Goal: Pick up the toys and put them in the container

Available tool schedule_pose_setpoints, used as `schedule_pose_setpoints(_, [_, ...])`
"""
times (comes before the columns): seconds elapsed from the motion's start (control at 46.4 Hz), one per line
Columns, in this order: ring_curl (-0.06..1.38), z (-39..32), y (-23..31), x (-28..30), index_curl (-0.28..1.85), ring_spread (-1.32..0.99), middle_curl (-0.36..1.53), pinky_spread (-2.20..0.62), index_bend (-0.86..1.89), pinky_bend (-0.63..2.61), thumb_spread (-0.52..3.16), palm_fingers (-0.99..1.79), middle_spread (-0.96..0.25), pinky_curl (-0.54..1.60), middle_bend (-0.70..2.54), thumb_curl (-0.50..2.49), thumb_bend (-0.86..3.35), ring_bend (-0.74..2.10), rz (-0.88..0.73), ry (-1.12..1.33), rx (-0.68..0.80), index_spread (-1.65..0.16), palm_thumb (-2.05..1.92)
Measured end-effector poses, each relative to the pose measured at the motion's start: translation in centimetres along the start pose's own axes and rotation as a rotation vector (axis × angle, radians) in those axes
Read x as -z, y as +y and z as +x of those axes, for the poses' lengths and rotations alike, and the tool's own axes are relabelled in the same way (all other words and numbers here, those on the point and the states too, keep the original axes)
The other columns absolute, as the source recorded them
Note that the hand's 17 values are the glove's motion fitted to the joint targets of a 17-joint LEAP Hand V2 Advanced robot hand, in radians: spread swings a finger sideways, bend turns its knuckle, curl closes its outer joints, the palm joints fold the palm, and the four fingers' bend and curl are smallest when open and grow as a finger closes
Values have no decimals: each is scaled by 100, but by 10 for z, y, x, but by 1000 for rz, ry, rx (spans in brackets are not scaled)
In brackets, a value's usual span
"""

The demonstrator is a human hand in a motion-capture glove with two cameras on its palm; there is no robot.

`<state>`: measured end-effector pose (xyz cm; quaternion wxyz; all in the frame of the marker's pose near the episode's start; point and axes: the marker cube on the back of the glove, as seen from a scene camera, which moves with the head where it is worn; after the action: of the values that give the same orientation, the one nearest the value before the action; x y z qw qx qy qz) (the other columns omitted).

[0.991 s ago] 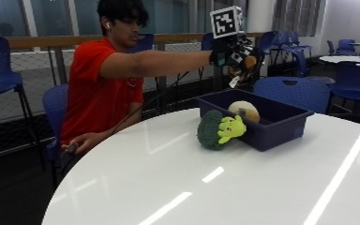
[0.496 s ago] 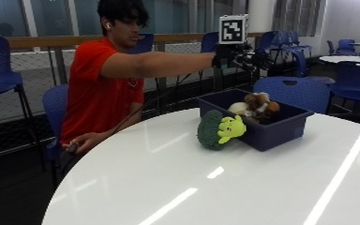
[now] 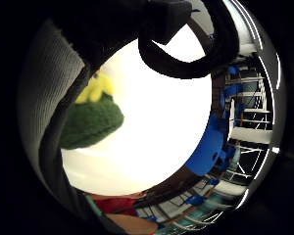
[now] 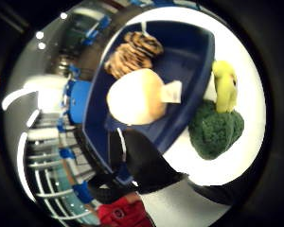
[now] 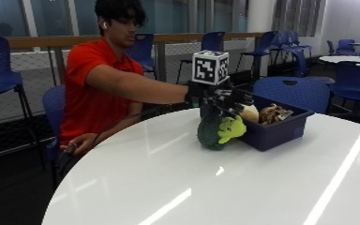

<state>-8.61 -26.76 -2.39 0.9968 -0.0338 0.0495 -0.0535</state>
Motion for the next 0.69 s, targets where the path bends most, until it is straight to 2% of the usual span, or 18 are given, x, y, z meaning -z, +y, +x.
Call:
schedule_pose_setpoints(0.323, [28, 39, 11, -39, 18, -3, 33, 12, 7, 104, 97, -28, -6, 35, 11, 26, -8, 25, -122, 33, -31, -31, -10])
schedule_pose_setpoints(0.689, [28, 24, 8, -75, 15, 0, 25, 12, 8, 114, 103, -25, -3, 37, 10, 26, -3, 17, -214, -12, -54, -29, -2])
